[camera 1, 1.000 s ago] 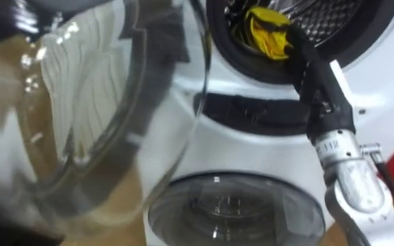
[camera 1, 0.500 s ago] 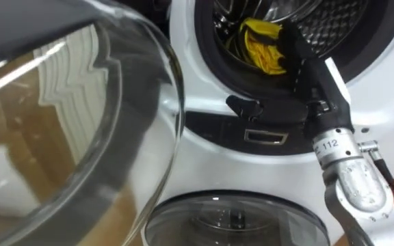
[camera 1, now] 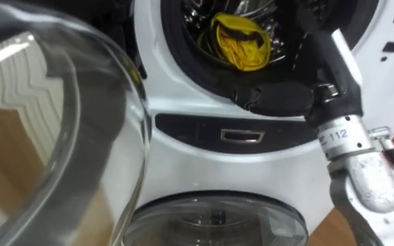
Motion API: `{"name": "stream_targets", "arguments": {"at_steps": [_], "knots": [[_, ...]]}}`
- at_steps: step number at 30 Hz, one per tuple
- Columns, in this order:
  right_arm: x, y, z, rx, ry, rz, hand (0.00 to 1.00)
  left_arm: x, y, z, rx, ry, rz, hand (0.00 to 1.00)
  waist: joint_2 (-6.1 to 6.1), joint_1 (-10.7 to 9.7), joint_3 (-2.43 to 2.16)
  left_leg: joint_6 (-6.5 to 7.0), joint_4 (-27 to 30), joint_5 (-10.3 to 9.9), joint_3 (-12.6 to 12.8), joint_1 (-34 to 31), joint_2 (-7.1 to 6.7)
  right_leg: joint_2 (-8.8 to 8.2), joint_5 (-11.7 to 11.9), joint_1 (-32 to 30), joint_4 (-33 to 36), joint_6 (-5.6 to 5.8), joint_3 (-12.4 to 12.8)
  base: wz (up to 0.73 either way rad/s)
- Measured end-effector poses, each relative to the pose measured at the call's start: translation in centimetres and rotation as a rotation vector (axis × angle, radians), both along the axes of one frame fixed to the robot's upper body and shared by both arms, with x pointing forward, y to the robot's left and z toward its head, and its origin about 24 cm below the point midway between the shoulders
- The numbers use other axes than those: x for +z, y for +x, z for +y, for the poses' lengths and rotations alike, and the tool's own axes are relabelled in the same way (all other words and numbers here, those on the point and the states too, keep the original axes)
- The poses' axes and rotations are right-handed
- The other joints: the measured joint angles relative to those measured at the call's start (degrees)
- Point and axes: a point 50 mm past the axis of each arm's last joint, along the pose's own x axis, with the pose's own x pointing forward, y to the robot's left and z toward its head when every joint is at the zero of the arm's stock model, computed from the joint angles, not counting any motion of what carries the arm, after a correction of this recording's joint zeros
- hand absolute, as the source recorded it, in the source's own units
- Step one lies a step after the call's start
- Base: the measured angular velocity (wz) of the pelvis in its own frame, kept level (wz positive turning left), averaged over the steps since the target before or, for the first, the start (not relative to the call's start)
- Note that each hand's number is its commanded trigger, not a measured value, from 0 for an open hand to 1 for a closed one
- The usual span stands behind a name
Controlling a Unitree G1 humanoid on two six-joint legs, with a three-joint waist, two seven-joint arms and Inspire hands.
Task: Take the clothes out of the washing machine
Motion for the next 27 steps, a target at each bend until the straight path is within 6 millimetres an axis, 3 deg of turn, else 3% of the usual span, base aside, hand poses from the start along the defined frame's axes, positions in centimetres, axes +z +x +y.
{"name": "stream_targets", "arguments": {"at_steps": [7, 17, 23, 27], "knots": [[0.9, -0.1, -2.0, -0.05, 0.028, -0.022, 0.0, 0.1, -1.0, 0.4, 0.033, 0.014, 0.003, 0.0, -0.49, -1.27, 0.19, -0.4, -0.48, -0.24, 0.01, 0.8, 0.42, 0.07, -0.02, 1.3, -1.2, -0.03, -0.22, 0.01], [0.6, 0.2, -2.7, -0.061, 0.01, 0.002, 0.0, 0.3, -1.2, 0.7, 0.039, 0.011, 0.002, 0.0, -0.92, -0.77, 0.41, -0.42, -0.61, -0.27, -0.48, 1.51, 0.38, 0.26, -0.01, 2.26, -1.43, -0.04, -0.64, 0.02], [0.4, 2.1, -2.9, -0.066, 0.005, 0.042, 0.0, 0.3, -1.1, 0.7, 0.024, 0.015, 0.011, 0.0, -1.8, 0.42, 0.41, -0.41, -0.52, -0.27, -0.6, 1.54, 0.33, -0.11, 0.0, 2.37, -1.37, -0.06, -1.86, 0.0], [-0.7, 3.3, -3.6, -0.077, -0.016, 0.097, 0.0, 0.4, -1.2, 1.0, 0.024, 0.021, 0.039, 0.0, -3.11, 0.5, 0.45, -0.38, 0.01, -0.27, -0.94, 1.26, 0.17, -0.27, 0.25, 2.62, -1.33, -0.46, -3.46, 0.01]]}}
